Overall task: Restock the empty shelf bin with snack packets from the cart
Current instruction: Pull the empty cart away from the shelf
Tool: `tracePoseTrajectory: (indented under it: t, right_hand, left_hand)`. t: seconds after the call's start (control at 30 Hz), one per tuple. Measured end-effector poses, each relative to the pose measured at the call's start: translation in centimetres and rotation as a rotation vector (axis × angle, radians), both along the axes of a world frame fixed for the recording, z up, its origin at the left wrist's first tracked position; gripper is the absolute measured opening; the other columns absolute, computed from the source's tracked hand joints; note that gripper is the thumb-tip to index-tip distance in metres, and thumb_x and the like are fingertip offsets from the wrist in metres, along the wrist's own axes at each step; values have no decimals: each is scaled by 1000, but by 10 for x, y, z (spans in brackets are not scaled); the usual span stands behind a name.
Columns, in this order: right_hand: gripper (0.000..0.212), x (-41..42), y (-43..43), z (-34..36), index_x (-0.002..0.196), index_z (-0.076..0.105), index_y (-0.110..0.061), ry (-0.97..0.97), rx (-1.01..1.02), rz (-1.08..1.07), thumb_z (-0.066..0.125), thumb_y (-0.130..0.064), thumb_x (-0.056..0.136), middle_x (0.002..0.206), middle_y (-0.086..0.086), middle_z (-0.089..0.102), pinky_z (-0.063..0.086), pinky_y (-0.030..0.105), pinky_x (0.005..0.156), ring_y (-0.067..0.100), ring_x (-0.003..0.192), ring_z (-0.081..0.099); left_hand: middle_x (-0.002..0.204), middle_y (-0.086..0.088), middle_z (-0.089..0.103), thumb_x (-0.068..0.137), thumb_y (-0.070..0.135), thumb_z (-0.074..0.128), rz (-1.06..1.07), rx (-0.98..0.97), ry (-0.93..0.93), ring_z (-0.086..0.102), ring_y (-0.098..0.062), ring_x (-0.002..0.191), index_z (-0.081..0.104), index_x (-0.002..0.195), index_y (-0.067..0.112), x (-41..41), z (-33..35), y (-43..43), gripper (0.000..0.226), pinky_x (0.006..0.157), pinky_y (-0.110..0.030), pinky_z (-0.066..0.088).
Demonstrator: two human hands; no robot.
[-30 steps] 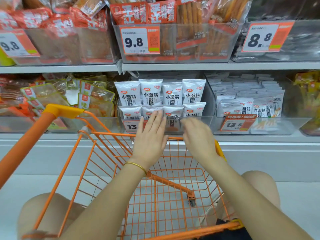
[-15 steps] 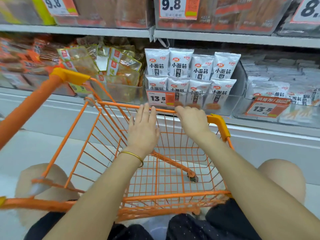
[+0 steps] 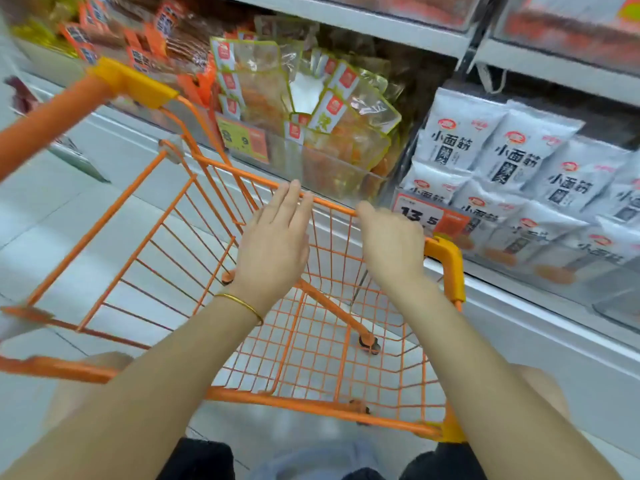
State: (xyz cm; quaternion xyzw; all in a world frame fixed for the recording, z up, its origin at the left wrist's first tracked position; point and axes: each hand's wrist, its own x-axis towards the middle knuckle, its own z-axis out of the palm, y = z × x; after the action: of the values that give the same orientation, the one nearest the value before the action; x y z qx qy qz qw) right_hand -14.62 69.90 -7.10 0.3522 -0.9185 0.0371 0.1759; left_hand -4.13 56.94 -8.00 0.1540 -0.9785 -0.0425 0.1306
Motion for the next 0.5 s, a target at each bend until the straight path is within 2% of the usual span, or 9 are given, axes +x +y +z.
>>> tracePoseTrajectory:
  t: [0.07, 0.2, 0.27, 0.3, 0.33, 0.4, 0.47, 0.5]
  right_hand:
    - [34, 0, -23, -5, 70, 59, -9, 61, -33, 0, 31, 3, 55, 44, 7, 48, 24, 24, 45, 25, 36, 48]
    - [32, 4, -57, -4, 65, 56, -10, -33, -30, 81, 31, 2, 48, 39, 4, 39, 21, 15, 38, 21, 29, 29]
    - [39, 8, -76, 1, 66, 59, -7, -100, -28, 96, 24, 1, 50, 36, 6, 40, 11, 12, 41, 20, 25, 33]
    - [43, 12, -84, 5, 69, 59, -5, -126, -22, 106, 20, 0, 52, 37, 8, 43, 14, 14, 40, 22, 25, 40]
    - [47, 16, -93, 12, 75, 60, -3, -198, 17, 120, 18, 1, 55, 41, 11, 48, 20, 18, 40, 26, 30, 47]
    - [51, 23, -113, 26, 107, 57, 0, -356, 169, 159, 22, 7, 70, 61, 17, 59, 28, 27, 43, 33, 53, 61]
    - [55, 30, -136, 38, 138, 36, -8, -475, 340, 184, 32, 8, 85, 77, 14, 58, 31, 31, 48, 33, 74, 61]
    - [59, 35, -149, 45, 143, 29, -12, -514, 397, 171, 36, 8, 87, 80, 12, 56, 34, 33, 50, 33, 78, 60]
  left_hand:
    - [151, -15, 31, 89, 13, 52, 7, -5, 2, 27, -30, 140, 36, 142, 5, 2, -2, -21, 56, 106, -47, 36]
    - [149, -15, 33, 88, 7, 52, 53, 18, -6, 29, -29, 140, 38, 141, 5, 10, 1, -52, 55, 104, -48, 39]
    - [150, -15, 33, 88, 7, 53, 107, 72, -36, 29, -28, 140, 38, 141, 5, 16, 11, -62, 55, 103, -48, 39]
    - [149, -15, 33, 87, 8, 54, 139, 111, -56, 29, -28, 140, 39, 141, 6, 21, 16, -64, 56, 104, -49, 38]
    - [149, -16, 35, 86, 9, 56, 167, 155, -80, 31, -28, 139, 41, 140, 5, 28, 21, -65, 56, 104, -49, 38]
    - [150, -15, 33, 89, 14, 55, 216, 243, -174, 30, -28, 139, 38, 141, 7, 50, 32, -63, 55, 107, -50, 35]
    - [157, -9, 15, 97, 24, 41, 284, 333, -370, 13, -24, 145, 20, 149, 13, 79, 41, -61, 57, 116, -46, 20]
    - [158, -6, 7, 99, 29, 34, 322, 351, -468, 6, -22, 146, 13, 150, 16, 95, 44, -62, 57, 118, -44, 13]
